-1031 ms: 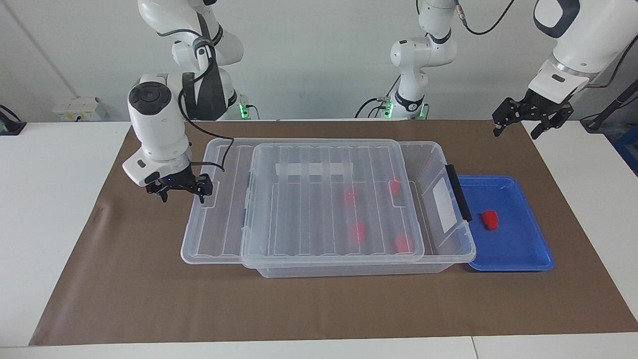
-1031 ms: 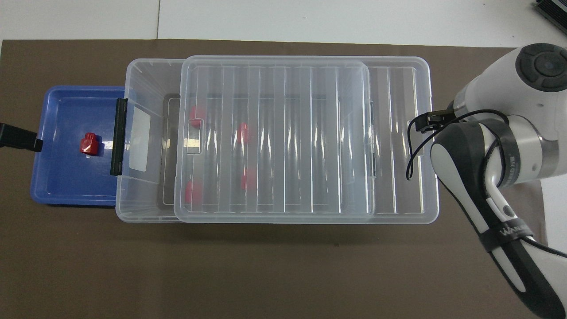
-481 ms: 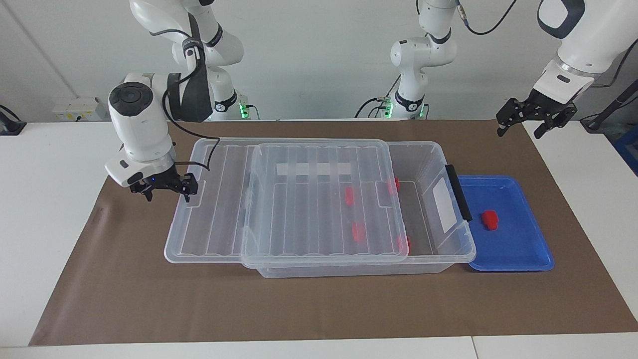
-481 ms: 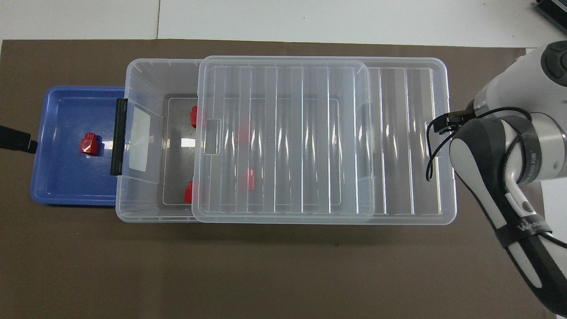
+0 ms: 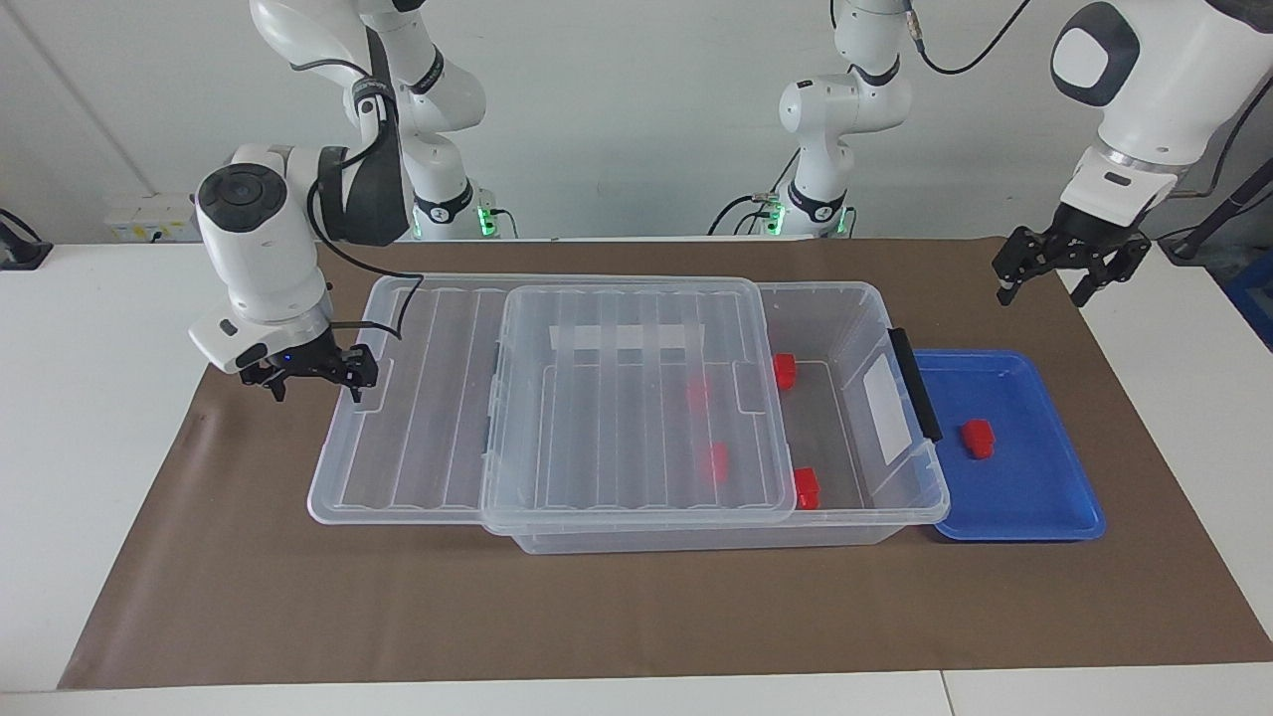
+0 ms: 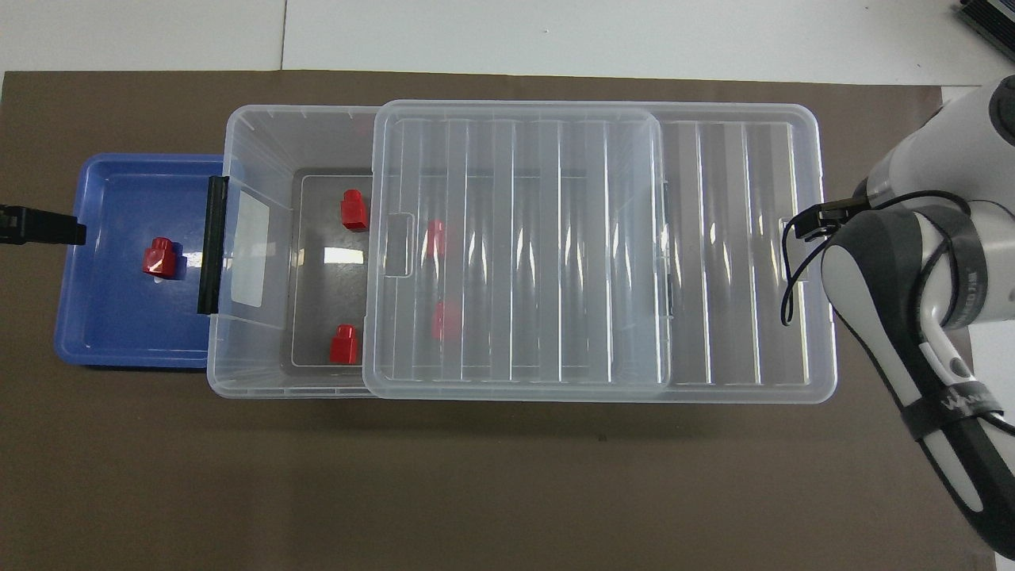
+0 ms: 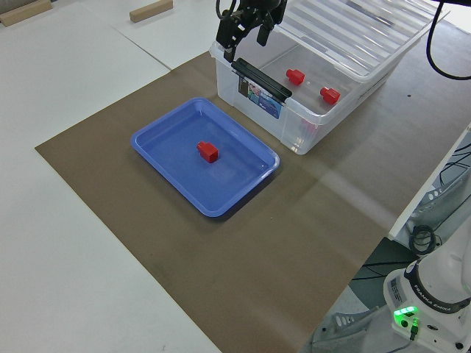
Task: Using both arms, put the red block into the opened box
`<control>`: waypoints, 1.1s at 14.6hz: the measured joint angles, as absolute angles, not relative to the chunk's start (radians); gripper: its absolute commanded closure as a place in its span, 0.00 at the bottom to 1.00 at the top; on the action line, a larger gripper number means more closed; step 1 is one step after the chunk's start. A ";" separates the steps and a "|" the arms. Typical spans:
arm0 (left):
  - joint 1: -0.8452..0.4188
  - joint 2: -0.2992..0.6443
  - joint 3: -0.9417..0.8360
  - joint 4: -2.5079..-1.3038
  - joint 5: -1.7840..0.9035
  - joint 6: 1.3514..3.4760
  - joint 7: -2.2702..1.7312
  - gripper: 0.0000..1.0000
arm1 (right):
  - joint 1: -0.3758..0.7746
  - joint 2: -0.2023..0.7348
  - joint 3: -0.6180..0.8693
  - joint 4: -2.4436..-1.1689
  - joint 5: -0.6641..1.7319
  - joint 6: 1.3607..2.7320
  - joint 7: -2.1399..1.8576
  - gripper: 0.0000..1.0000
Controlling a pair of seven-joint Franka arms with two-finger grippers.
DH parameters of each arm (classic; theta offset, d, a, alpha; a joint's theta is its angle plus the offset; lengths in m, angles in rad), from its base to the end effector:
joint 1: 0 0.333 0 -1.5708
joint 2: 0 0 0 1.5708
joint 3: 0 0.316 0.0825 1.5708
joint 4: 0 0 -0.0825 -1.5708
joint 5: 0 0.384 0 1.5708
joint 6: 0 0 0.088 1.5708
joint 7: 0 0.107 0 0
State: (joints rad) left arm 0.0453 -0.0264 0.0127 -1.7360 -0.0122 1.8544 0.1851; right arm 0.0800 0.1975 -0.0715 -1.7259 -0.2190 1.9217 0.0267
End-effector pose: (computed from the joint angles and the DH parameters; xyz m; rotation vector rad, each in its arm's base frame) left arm 0.5675 0.0321 0.5865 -3.1219 0.1946 -0.2275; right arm 0.6202 -0.0073 0.4664 2.9208 0.0860 0.0034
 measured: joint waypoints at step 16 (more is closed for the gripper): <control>0.128 0.103 0.019 -2.063 -0.011 2.296 0.180 0.00 | 0.033 0.190 -0.071 -1.725 -0.252 1.920 -0.027 0.00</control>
State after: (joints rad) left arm 0.1280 0.1030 0.0185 -2.0626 -0.0112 2.2955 0.1800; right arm 0.0326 0.1897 -0.0705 -1.7255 -0.2520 1.9202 -0.0270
